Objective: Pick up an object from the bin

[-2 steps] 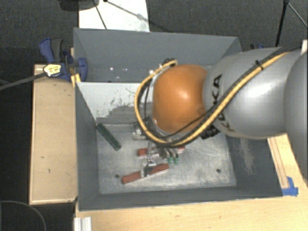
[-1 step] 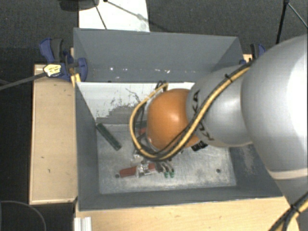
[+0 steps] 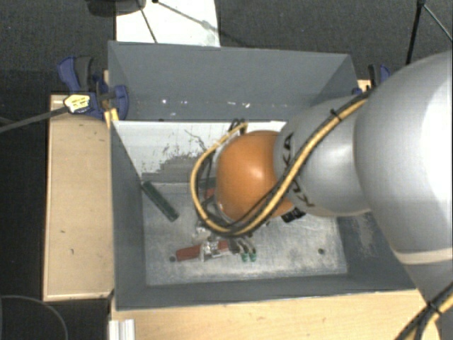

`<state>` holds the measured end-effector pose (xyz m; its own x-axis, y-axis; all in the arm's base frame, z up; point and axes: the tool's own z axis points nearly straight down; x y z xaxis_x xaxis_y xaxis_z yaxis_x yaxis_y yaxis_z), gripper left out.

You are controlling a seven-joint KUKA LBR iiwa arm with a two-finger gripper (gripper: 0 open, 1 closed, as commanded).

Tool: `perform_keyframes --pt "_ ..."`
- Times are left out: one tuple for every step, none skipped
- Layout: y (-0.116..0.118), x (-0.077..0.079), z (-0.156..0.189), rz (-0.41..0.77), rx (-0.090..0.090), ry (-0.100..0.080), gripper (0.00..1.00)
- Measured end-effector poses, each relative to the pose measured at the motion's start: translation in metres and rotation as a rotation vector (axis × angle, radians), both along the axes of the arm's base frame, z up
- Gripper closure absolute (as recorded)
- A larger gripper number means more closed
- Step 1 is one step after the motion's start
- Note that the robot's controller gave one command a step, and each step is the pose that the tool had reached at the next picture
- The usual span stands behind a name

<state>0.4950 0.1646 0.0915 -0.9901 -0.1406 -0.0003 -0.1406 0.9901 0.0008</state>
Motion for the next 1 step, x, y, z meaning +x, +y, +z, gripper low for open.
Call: perform_keyframes --pt "0.0052 -0.0016 0.1639 -0.043 0.000 -0.002 1.00"
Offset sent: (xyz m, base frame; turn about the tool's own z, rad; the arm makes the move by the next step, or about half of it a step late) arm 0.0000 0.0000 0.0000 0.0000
